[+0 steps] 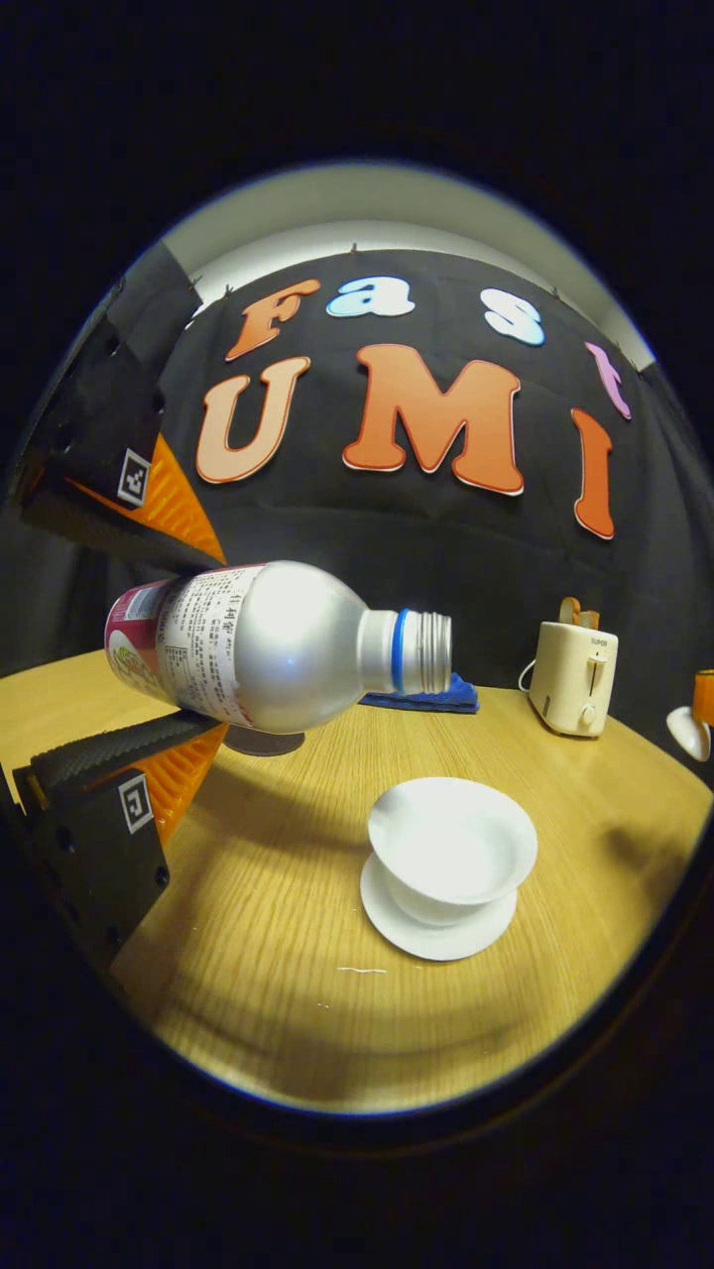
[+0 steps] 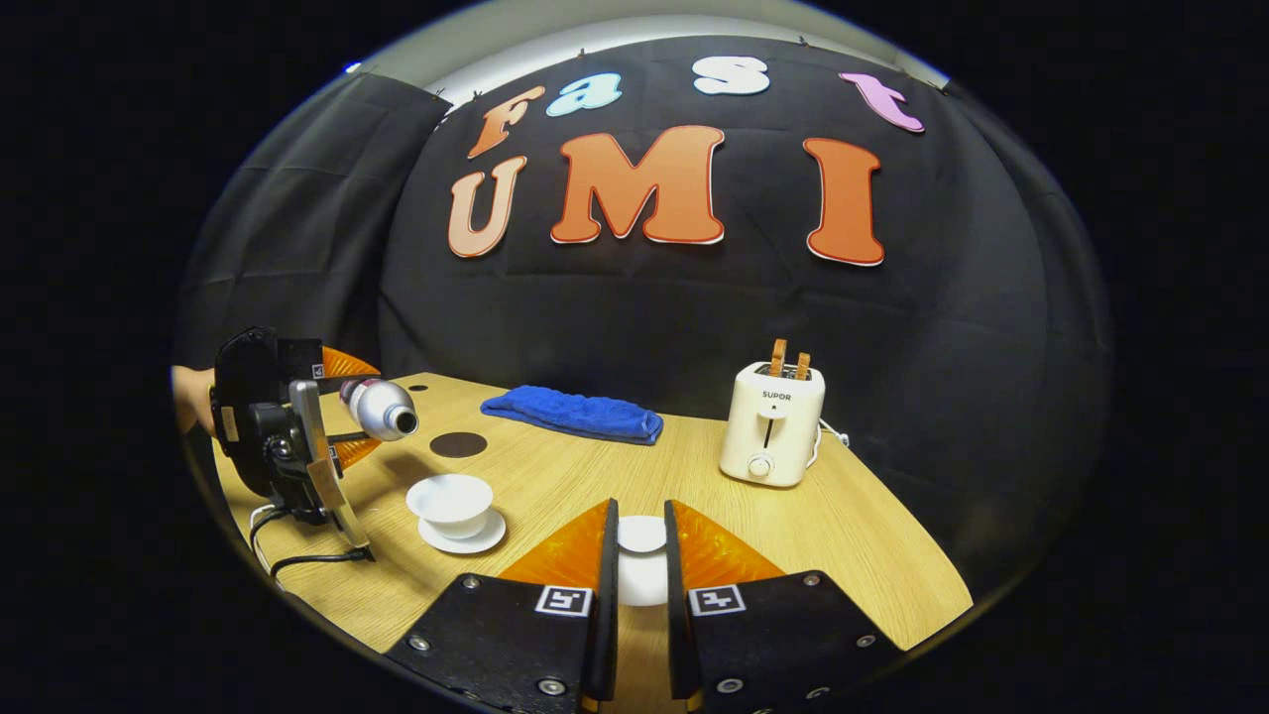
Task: Open the teacup lid with one hand, grasp the water bottle and pour water into the teacup with the other hand; after pouring, place the water bottle on the coaster and then close the teacup lid.
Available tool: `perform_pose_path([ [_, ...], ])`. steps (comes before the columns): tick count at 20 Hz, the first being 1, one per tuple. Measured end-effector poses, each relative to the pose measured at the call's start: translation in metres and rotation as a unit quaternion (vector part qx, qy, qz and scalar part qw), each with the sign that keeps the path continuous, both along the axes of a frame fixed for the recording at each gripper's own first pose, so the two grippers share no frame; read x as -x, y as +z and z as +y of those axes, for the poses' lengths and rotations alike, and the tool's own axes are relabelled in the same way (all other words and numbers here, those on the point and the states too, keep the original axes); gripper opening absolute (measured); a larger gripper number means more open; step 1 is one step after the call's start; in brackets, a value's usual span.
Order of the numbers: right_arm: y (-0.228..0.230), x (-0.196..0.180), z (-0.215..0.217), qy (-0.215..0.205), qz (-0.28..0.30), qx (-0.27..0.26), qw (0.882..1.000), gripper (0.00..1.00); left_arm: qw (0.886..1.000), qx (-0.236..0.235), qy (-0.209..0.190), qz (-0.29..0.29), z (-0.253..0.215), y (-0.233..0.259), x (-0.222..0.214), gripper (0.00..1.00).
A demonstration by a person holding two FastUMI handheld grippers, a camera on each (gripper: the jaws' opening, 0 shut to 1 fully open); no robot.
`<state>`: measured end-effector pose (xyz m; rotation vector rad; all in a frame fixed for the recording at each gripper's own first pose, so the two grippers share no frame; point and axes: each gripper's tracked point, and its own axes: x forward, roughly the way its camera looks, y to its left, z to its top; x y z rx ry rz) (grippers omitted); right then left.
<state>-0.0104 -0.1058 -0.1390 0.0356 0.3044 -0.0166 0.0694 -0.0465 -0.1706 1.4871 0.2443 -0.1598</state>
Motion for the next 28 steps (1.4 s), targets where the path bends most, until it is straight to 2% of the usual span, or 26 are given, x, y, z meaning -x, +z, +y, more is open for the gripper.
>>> perform_pose_path([
  [3,0.000,0.002,-0.002,-0.002,0.000,0.001,1.000,0.21,0.999,-0.032,-0.010,-0.012,-0.002,0.009,0.002,0.79],
  [4,0.000,0.003,-0.003,-0.003,0.002,0.000,1.000,0.21,0.999,-0.043,-0.017,-0.016,-0.004,0.012,0.002,0.87],
  [5,-0.001,0.006,-0.004,-0.002,0.005,0.001,1.000,0.21,0.998,-0.062,-0.023,-0.021,-0.006,0.016,0.002,0.79],
  [6,-0.001,0.007,-0.005,-0.003,0.006,0.005,1.000,0.22,0.996,-0.081,-0.032,-0.027,-0.009,0.022,0.000,0.86],
  [10,0.004,0.015,-0.013,-0.009,0.004,0.014,1.000,0.22,0.990,-0.121,-0.056,-0.035,-0.019,0.036,-0.004,0.82],
  [11,0.005,0.017,-0.014,-0.011,0.003,0.014,1.000,0.21,0.988,-0.134,-0.061,-0.038,-0.021,0.040,-0.003,0.79],
  [12,0.007,0.018,-0.016,-0.013,0.002,0.016,1.000,0.22,0.987,-0.145,-0.063,-0.038,-0.022,0.042,-0.003,0.83],
  [13,0.008,0.020,-0.019,-0.016,0.001,0.017,1.000,0.22,0.985,-0.157,-0.065,-0.035,-0.022,0.042,-0.003,0.80],
  [16,0.008,0.026,-0.023,-0.020,0.005,0.022,1.000,0.21,0.980,-0.186,-0.069,-0.031,-0.025,0.047,-0.004,0.80],
  [19,0.010,0.031,-0.026,-0.024,0.005,0.025,0.999,0.22,0.974,-0.210,-0.074,-0.032,-0.025,0.050,-0.004,0.79],
  [21,0.010,0.034,-0.028,-0.025,0.005,0.027,0.999,0.22,0.971,-0.223,-0.079,-0.036,-0.028,0.054,-0.004,0.83],
  [23,0.011,0.036,-0.030,-0.027,0.006,0.028,0.999,0.22,0.968,-0.233,-0.081,-0.041,-0.028,0.057,-0.006,0.80],
  [25,0.009,0.038,-0.031,-0.028,0.007,0.026,0.999,0.22,0.966,-0.240,-0.082,-0.045,-0.027,0.062,-0.007,0.86],
  [26,0.010,0.037,-0.032,-0.030,0.007,0.026,0.999,0.21,0.965,-0.244,-0.083,-0.047,-0.027,0.064,-0.008,0.80],
  [27,0.010,0.038,-0.031,-0.029,0.008,0.027,0.999,0.22,0.964,-0.248,-0.082,-0.049,-0.027,0.069,-0.013,0.86],
  [28,0.010,0.037,-0.032,-0.029,0.008,0.028,0.999,0.22,0.963,-0.253,-0.083,-0.051,-0.029,0.071,-0.016,0.80],
])
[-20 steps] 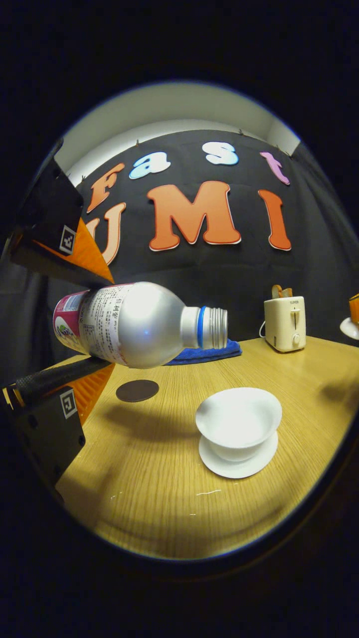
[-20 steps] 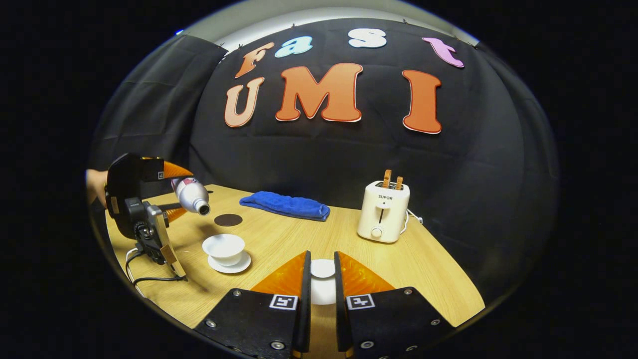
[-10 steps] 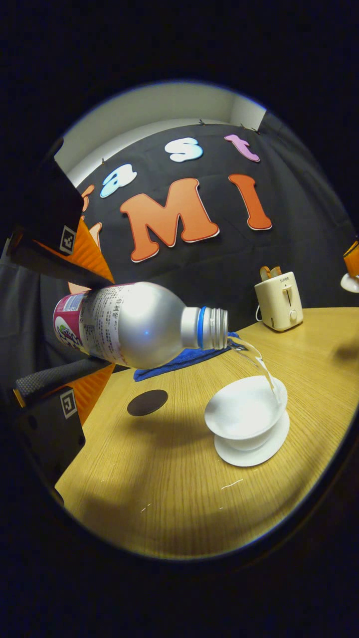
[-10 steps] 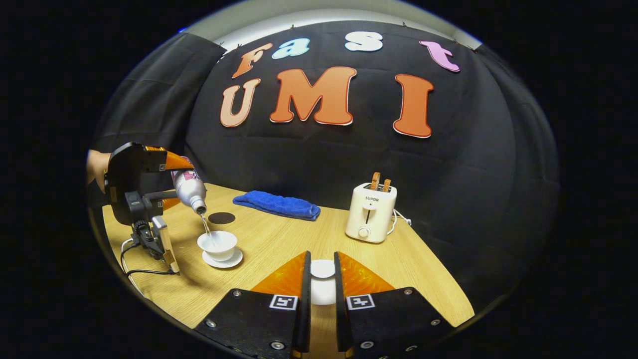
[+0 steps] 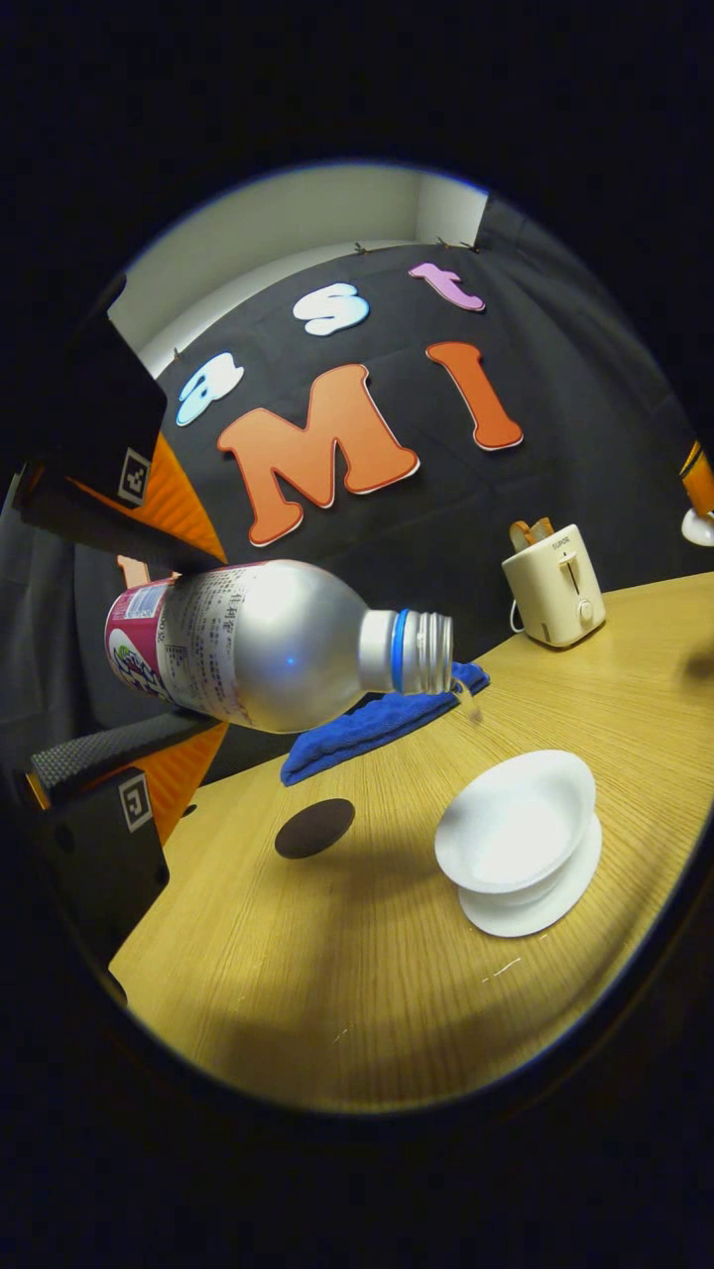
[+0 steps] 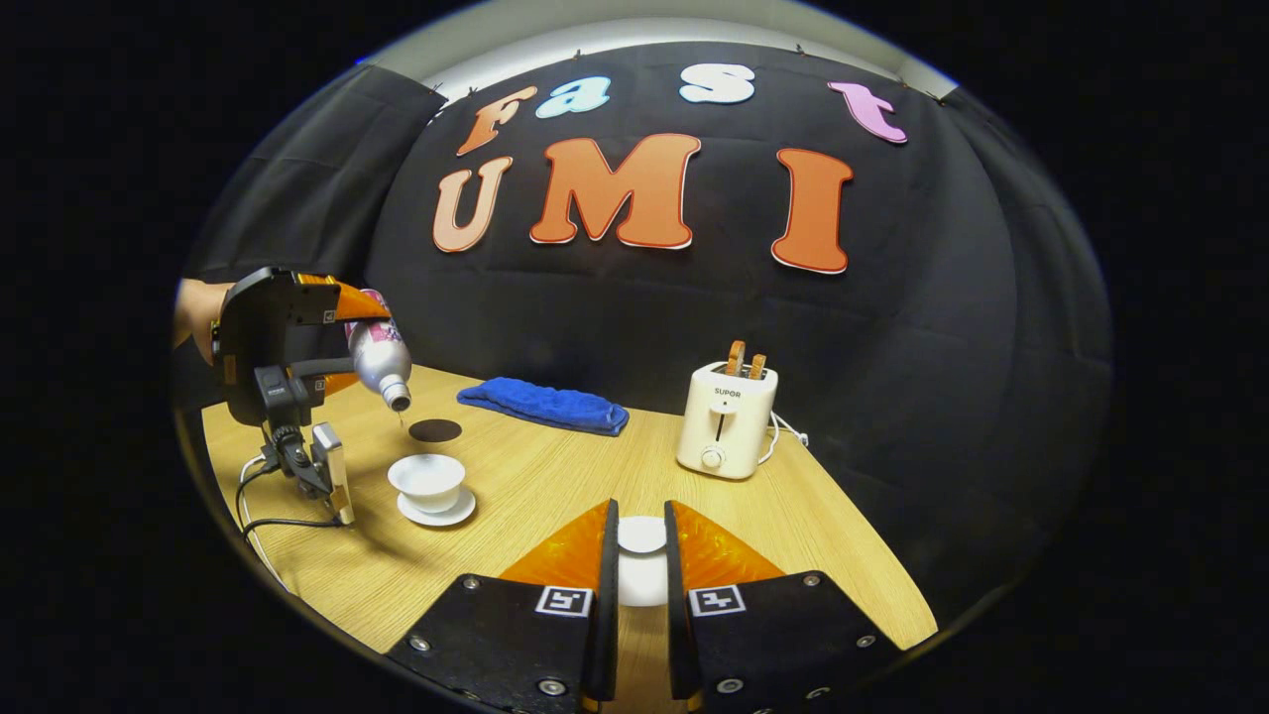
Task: Open the teacup lid with one hand, grasp the water bottle and pour water into the teacup with the other hand; after pouring, place the water bottle on the coaster and then close the teacup lid.
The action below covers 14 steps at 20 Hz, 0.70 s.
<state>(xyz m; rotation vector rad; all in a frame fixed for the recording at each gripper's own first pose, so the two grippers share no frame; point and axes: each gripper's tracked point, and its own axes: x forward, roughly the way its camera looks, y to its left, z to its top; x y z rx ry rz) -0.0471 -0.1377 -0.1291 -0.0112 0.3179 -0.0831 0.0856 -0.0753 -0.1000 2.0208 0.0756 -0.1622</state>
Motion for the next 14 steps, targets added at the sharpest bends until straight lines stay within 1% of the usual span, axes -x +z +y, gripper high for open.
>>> perform_pose_path([
  [1,0.000,0.000,0.000,0.001,0.001,0.001,1.000,0.22,1.000,-0.006,-0.001,-0.003,-0.001,0.001,-0.002,0.83],
  [5,0.000,0.000,0.001,0.004,0.001,0.005,1.000,0.22,0.999,-0.035,-0.008,-0.009,0.000,0.007,-0.006,0.82],
  [6,-0.001,0.000,0.002,0.005,0.002,0.006,1.000,0.22,0.999,-0.042,-0.011,-0.013,-0.001,0.009,-0.007,0.85],
  [7,0.000,-0.001,0.001,0.005,0.002,0.006,1.000,0.22,0.999,-0.045,-0.013,-0.015,-0.001,0.011,-0.006,0.85],
  [8,-0.002,-0.001,0.001,0.005,0.004,0.007,1.000,0.21,0.999,-0.047,-0.015,-0.014,-0.002,0.011,-0.007,0.80],
  [9,-0.003,-0.002,0.001,0.005,0.005,0.007,1.000,0.22,0.998,-0.051,-0.017,-0.017,-0.003,0.011,-0.007,0.85],
  [11,-0.004,-0.001,0.001,0.005,0.007,0.008,1.000,0.21,0.998,-0.056,-0.022,-0.019,-0.004,0.009,-0.010,0.80],
  [14,-0.005,-0.004,0.004,0.006,0.009,0.009,1.000,0.22,0.997,-0.067,-0.030,-0.022,-0.007,0.009,-0.009,0.83],
])
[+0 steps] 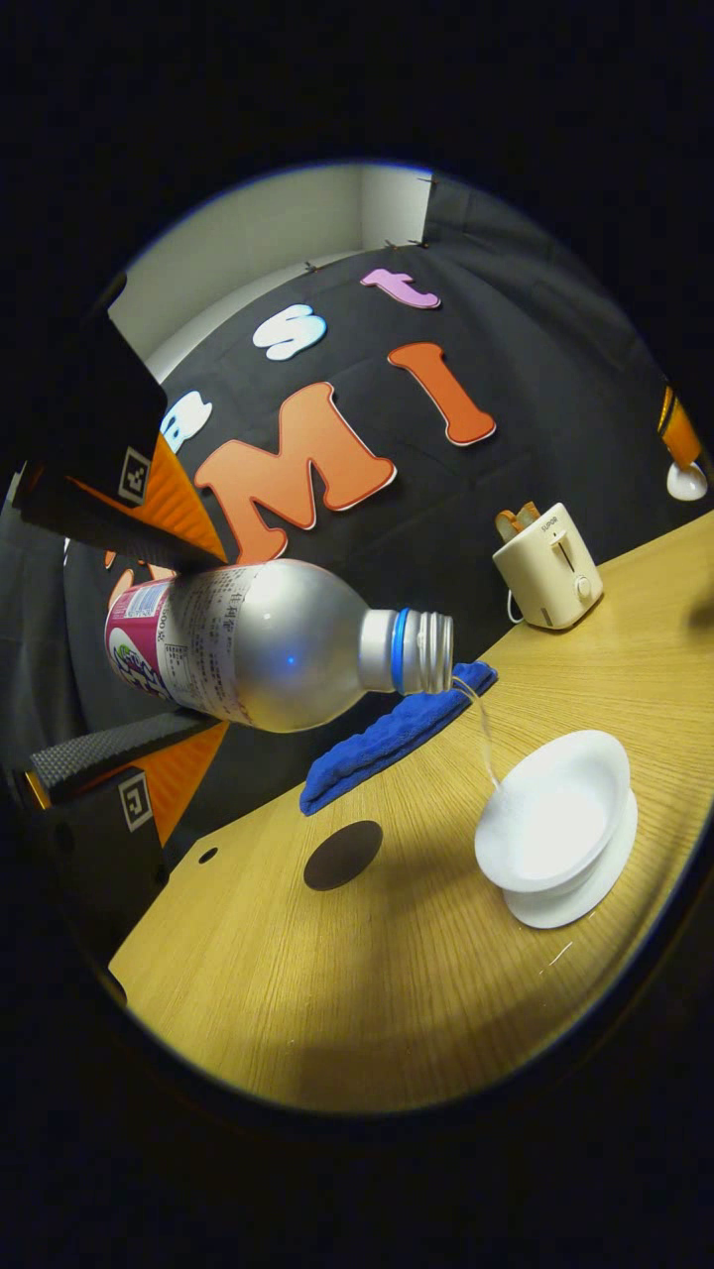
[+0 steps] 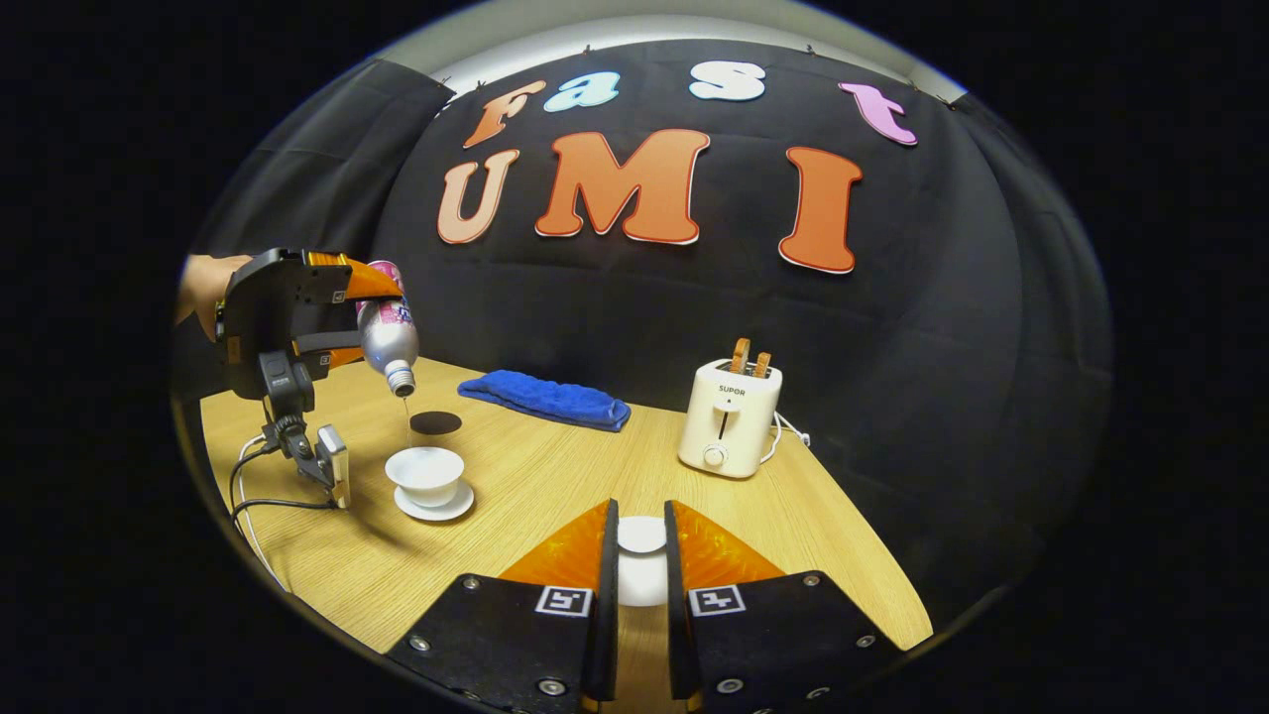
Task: Open the teacup lid with one hand, grasp the water bottle and pour water into the teacup with the other hand; after pouring, place the water bottle on the coaster and then close the teacup lid.
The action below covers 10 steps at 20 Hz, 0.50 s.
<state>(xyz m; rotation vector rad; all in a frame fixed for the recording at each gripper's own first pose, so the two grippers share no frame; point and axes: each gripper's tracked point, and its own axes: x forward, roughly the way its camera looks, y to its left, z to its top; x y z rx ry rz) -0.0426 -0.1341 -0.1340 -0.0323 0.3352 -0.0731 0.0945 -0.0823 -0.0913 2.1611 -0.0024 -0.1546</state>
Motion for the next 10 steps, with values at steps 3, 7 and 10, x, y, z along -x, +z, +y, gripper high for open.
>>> perform_pose_path([
  [3,-0.003,0.000,0.002,-0.001,0.004,0.002,1.000,0.22,1.000,-0.002,-0.008,0.004,-0.001,-0.011,0.000,0.82],
  [7,-0.006,-0.001,0.013,0.009,0.007,0.005,1.000,0.21,1.000,-0.013,-0.016,0.007,0.000,-0.028,0.006,0.82],
  [10,-0.004,-0.003,0.017,0.012,0.005,0.003,1.000,0.21,1.000,-0.007,-0.022,0.000,0.000,-0.028,0.008,0.80],
])
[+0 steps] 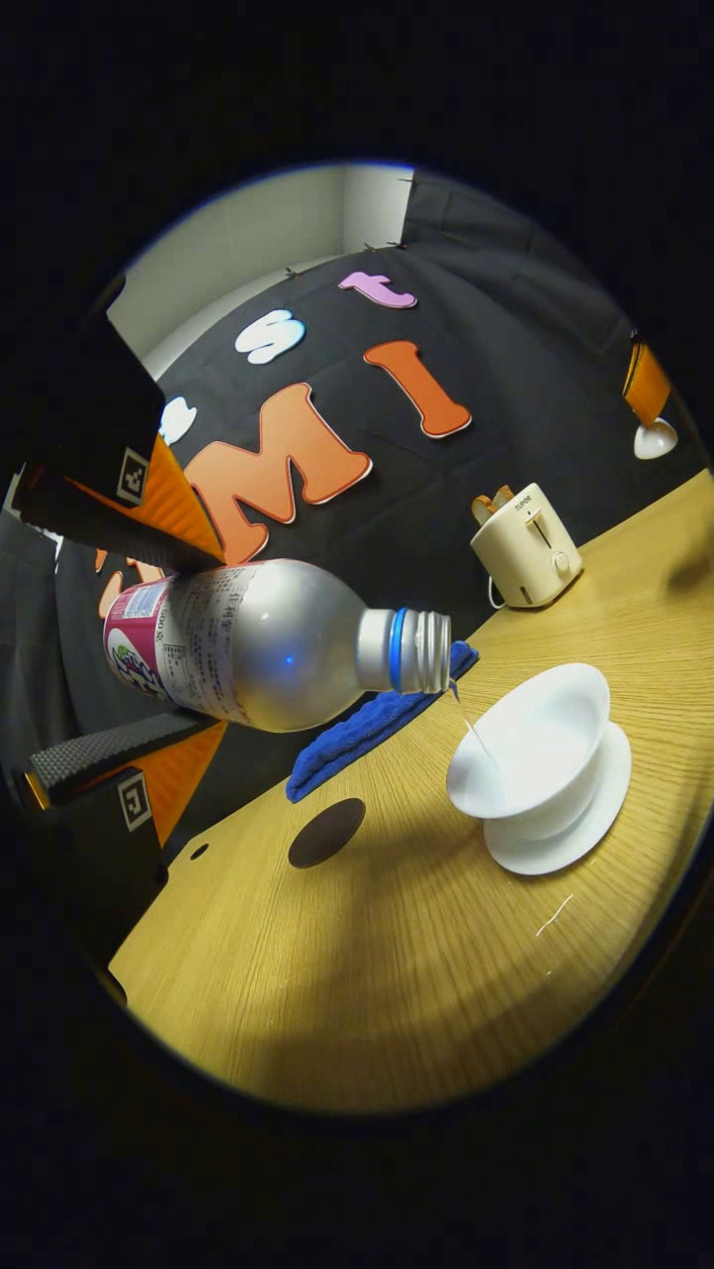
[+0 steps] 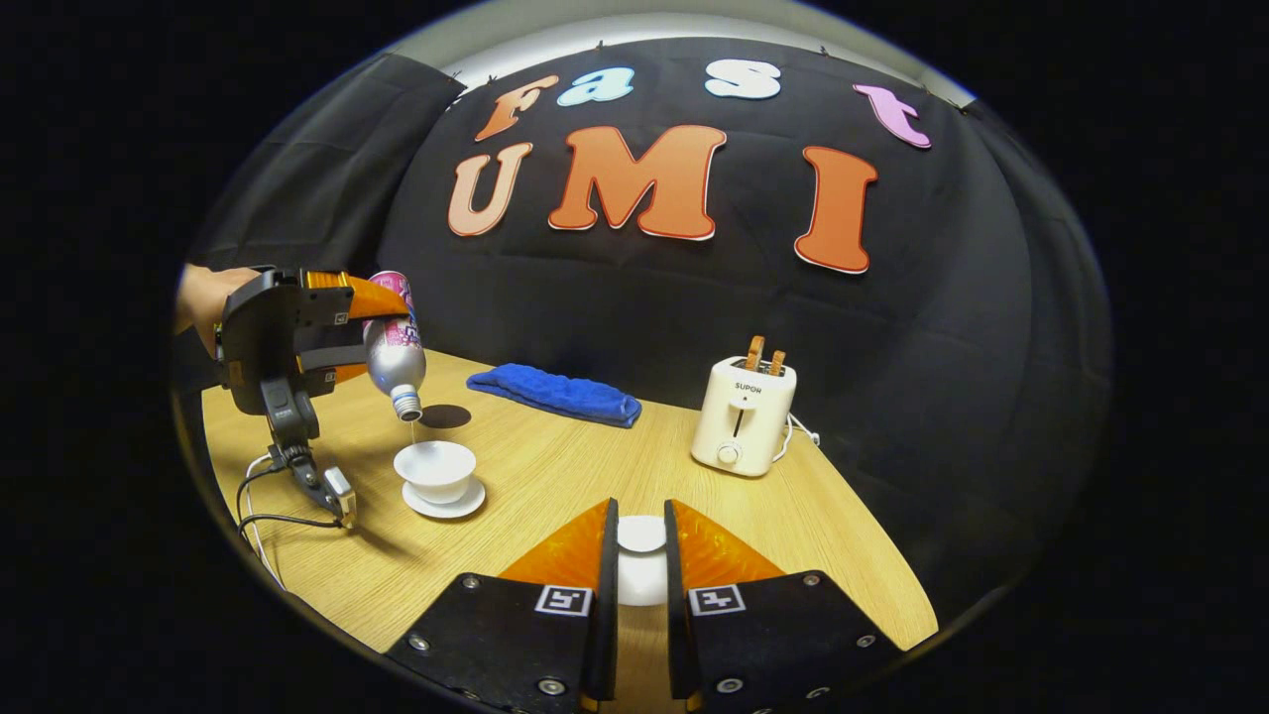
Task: Open the teacup lid with one hand, grasp the water bottle and pour water into the teacup with the other hand; after pouring, place the water bottle on the coaster and then close the teacup lid.
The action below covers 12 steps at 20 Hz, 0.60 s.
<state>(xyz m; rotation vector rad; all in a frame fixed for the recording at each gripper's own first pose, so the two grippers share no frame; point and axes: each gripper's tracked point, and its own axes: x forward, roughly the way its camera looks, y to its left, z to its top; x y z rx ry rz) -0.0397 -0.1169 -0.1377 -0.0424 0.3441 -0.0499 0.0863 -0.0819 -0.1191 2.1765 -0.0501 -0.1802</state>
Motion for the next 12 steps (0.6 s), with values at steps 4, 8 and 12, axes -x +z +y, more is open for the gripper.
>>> perform_pose_path([
  [4,0.003,-0.001,0.005,0.001,-0.002,0.000,1.000,0.21,1.000,0.022,-0.008,-0.008,-0.001,0.004,0.001,0.80],
  [8,0.006,-0.004,0.011,-0.001,-0.004,-0.003,1.000,0.21,0.992,0.124,-0.001,0.001,0.002,0.003,-0.002,0.79],
  [12,0.010,-0.010,0.017,0.001,-0.007,-0.007,1.000,0.21,0.967,0.252,0.015,-0.018,0.013,0.018,-0.005,0.82],
])
